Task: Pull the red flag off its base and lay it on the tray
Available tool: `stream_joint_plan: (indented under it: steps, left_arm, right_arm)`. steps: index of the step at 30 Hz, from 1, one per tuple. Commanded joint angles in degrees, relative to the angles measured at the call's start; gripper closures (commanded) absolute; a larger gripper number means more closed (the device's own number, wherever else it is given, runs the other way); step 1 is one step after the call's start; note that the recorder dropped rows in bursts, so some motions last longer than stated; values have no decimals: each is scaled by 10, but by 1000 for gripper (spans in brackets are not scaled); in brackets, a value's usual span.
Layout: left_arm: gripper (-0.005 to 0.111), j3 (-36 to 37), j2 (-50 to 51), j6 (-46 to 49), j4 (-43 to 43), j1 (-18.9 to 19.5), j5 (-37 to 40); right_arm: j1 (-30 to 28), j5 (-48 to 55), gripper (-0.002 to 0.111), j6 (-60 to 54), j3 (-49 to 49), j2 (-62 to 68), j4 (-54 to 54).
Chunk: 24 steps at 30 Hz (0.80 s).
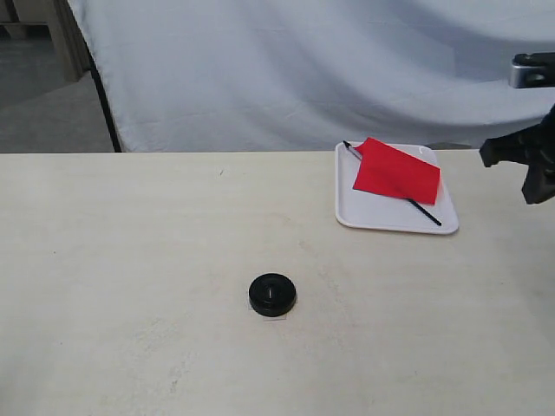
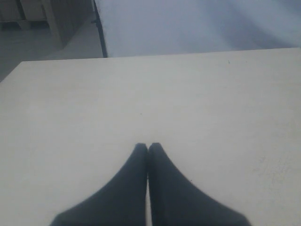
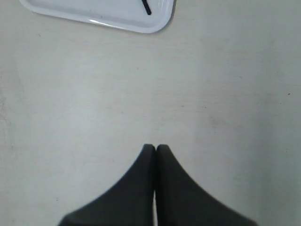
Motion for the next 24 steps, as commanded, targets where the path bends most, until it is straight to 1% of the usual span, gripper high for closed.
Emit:
stream_joint_plan:
  steps: [1, 9, 16, 24]
  left_arm:
    - [107, 1, -2, -4, 1, 1, -3]
    - [107, 1, -2, -4, 1, 1, -3]
    - [107, 1, -2, -4, 1, 1, -3]
    - [107, 1, -2, -4, 1, 1, -3]
  right_arm:
    - [-2, -28, 109, -5, 53, -87, 0]
    - [-2, -50, 109, -5, 134, -283, 0]
    - [-2, -71, 109, -22, 179, -460, 0]
    - [-2, -69, 109, -52, 236, -653, 0]
